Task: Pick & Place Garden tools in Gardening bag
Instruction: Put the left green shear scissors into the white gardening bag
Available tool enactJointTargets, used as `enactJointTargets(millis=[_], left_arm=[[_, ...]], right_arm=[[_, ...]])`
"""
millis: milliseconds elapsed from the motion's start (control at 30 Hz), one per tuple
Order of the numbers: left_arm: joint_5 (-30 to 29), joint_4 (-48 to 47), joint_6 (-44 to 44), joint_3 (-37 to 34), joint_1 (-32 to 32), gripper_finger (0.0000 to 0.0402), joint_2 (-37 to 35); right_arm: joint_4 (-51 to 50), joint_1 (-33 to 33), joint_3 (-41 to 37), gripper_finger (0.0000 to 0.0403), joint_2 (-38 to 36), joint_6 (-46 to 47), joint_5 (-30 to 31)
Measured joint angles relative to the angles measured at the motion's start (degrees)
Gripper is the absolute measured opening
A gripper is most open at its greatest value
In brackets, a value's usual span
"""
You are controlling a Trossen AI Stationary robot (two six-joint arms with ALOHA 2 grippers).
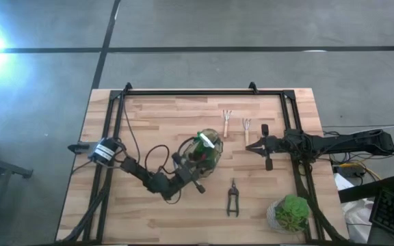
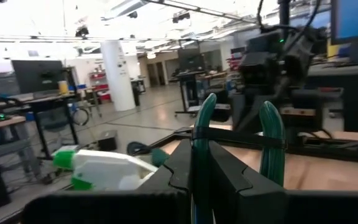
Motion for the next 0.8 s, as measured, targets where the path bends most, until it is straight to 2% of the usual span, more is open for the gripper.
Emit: enactJointTargets(millis=[300,500,667,800], left_arm=[[-1.94,0.11,-1.60,-4.74,0.17,0.0028,-2.41],[-2.11,0.23,-9.02,-11.87,1.24,0.0028,-6.94],[0.11,0.37,-14.81,-17.55,3.63,0.0028,-10.36],[4.92,0.32,-16.93,-19.73,6.09,0.0028,-12.28]], right_arm=[[0.02,0.00,0.00,0.0027,0.00,0.00,0.00],[0.00,0.02,0.00,0.0027,0.00,0.00,0.00],[0.00,0.00,0.00,0.0027,0.00,0.00,0.00],[0.00,0.02,0.00,0.0027,0.00,0.00,0.00]])
